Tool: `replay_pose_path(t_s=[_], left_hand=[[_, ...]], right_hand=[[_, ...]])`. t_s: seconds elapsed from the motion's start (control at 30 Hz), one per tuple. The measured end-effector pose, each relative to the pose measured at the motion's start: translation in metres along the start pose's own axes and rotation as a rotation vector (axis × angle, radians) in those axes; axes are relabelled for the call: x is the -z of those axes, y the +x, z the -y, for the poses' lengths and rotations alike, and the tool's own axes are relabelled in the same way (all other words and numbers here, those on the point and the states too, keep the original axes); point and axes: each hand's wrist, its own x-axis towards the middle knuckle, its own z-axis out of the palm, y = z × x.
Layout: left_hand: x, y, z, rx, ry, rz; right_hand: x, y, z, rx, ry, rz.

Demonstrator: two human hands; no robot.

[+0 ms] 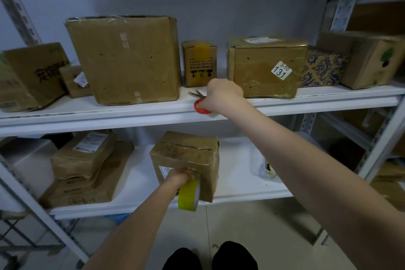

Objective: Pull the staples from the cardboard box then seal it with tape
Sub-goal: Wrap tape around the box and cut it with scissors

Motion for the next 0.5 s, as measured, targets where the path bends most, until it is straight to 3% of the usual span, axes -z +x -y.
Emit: replay_pose_path(t_s=[0.23, 0.3, 0.4, 0.5], left_hand=[[-0.002, 0.015, 0.007, 0.0, -0.038, 0.04], [-0.001, 0.026, 0.011, -0.004, -0.039, 0.042], [0.002, 0.023, 0.011, -0.013, -0.076, -0.005], [0.002, 0.034, 0.02, -0.007, -0.134, -0.011]], right_hand=[[-0.006, -0.027, -0.025, 0.084, -0.06, -0.106], [-0.014, -0.035, -0.036, 0.143, 0.06, -0.082], [-0.034, -0.042, -0.056, 0.208, 0.414, 0.119], [-0.056, -0.05, -0.075, 0.252, 0.492, 0.37]])
